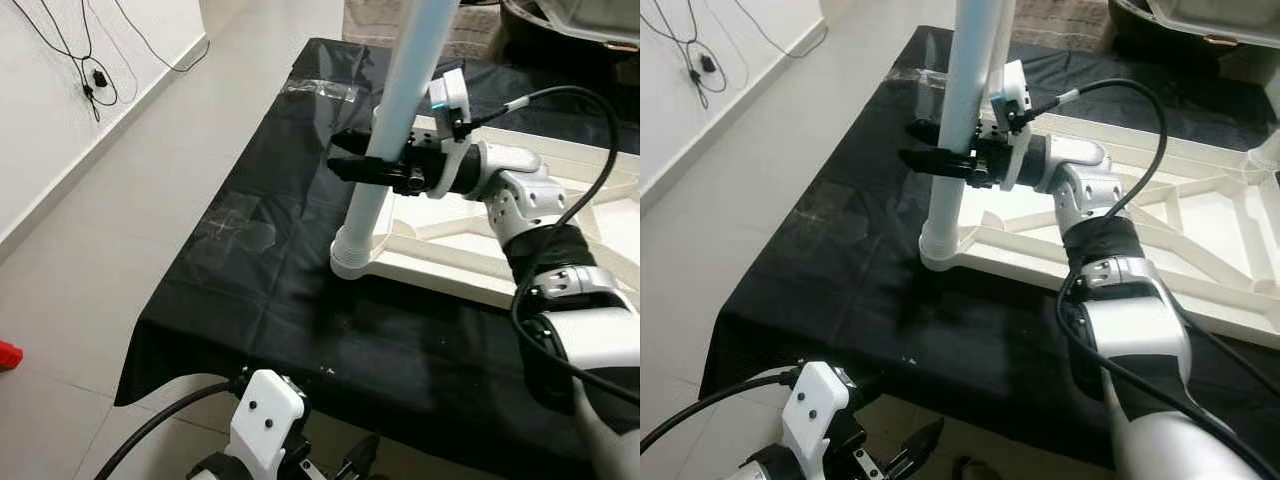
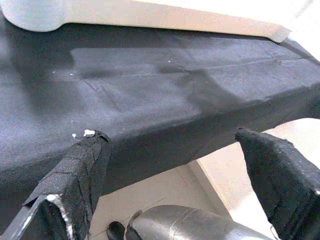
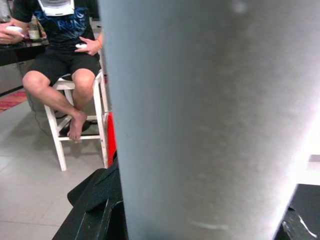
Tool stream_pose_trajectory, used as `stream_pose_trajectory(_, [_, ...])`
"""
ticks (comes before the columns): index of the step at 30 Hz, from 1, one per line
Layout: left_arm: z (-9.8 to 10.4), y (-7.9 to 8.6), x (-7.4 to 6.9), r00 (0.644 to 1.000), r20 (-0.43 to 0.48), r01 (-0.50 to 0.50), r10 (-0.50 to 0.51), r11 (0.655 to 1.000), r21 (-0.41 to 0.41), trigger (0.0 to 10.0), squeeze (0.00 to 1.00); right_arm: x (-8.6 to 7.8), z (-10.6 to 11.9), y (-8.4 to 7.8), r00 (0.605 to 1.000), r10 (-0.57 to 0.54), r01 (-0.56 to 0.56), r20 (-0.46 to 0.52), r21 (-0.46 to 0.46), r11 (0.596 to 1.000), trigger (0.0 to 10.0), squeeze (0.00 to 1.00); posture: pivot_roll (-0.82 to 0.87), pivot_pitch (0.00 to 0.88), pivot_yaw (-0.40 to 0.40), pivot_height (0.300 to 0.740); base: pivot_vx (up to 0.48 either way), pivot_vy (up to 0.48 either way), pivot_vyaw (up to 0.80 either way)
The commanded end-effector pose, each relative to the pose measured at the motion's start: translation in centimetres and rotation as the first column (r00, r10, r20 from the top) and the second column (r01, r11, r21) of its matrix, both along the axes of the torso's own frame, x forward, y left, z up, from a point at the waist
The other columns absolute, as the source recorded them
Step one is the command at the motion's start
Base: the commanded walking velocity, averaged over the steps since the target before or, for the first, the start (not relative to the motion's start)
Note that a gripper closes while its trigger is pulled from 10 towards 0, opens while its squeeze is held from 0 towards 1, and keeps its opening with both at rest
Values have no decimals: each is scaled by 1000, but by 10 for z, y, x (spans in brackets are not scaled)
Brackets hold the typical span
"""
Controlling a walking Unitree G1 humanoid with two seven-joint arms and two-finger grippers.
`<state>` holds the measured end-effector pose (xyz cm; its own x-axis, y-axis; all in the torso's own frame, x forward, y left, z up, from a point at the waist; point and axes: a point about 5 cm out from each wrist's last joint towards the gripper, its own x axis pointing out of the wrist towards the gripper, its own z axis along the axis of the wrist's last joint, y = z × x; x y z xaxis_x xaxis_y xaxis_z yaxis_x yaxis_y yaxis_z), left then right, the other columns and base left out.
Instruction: Building children table
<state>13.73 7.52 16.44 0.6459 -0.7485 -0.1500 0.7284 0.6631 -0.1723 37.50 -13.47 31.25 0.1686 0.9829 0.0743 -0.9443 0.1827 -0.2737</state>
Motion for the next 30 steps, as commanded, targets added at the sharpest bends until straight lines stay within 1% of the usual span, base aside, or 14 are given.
stream_pose_trajectory(1, [-4,1,-2,1000,-17,1,-1,1000,16,10000,0,5,-33,4,994,-50,41,-102,-88,995,10000,0,137,254,-51,740,0,0,0])
stream_pose_trajectory(2, [-4,1,-2,1000,-17,0,0,1000,16,10000,0,6,-35,7,991,-71,62,-110,-78,995,10000,0,139,252,-50,740,0,0,0])
stream_pose_trajectory(6, [-4,1,-3,1000,-17,-1,1,1000,16,10000,0,7,-36,9,990,-84,77,-115,-70,995,10000,0,139,252,-50,740,0,0,0])
stream_pose_trajectory(8, [-4,0,-2,1000,-16,0,0,1000,16,10000,0,9,-40,16,983,-119,117,-142,-25,993,10000,0,136,243,-50,740,0,0,0])
stream_pose_trajectory(13, [-5,0,-2,1000,-16,0,0,1000,16,10000,0,9,-41,17,979,-132,132,-154,-15,991,10000,0,135,241,-51,740,0,0,0])
stream_pose_trajectory(16, [-5,0,-2,1000,-14,-2,2,1000,16,10000,0,9,-45,20,973,-163,164,-166,-5,986,10000,0,134,239,-53,740,0,0,0])
stream_pose_trajectory(18, [-4,0,-1,1000,-12,-5,6,1000,14,10000,0,9,-49,22,959,-218,225,-179,17,974,10000,0,135,239,-54,740,0,0,0])
stream_pose_trajectory(22, [-4,1,0,1000,-9,-8,8,1000,13,10000,0,5,-50,25,955,-244,254,-171,34,967,10000,0,133,243,-51,740,0,0,0])
stream_pose_trajectory(23, [-3,2,2,1000,-10,-23,23,1000,3,10000,0,3,-50,27,950,-264,274,-166,43,961,10000,0,127,244,-48,740,0,0,0])
stream_pose_trajectory(24, [-1,5,8,999,3,-49,49,999,-4,10000,0,0,-51,29,942,-295,307,-160,55,950,10000,0,126,242,-47,740,0,0,0])
stream_pose_trajectory(25, [-1,5,8,999,3,-49,49,999,-4,10000,0,0,-51,29,942,-295,307,-160,55,950,10000,0,126,242,-47,740,0,0,0])
stream_pose_trajectory(27, [2,12,20,995,33,-96,96,995,-6,10000,0,-5,-51,33,921,-357,371,-155,69,926,10000,0,125,236,-45,740,0,0,0])
stream_pose_trajectory(28, [2,12,20,995,33,-96,96,995,-6,10000,0,-5,-51,33,921,-357,371,-155,69,926,10000,0,125,236,-45,740,0,0,0])
stream_pose_trajectory(30, [3,19,30,991,58,-125,124,992,3,10000,0,-7,-53,36,903,-403,415,-150,60,908,10000,0,119,228,-43,740,0,0,0])
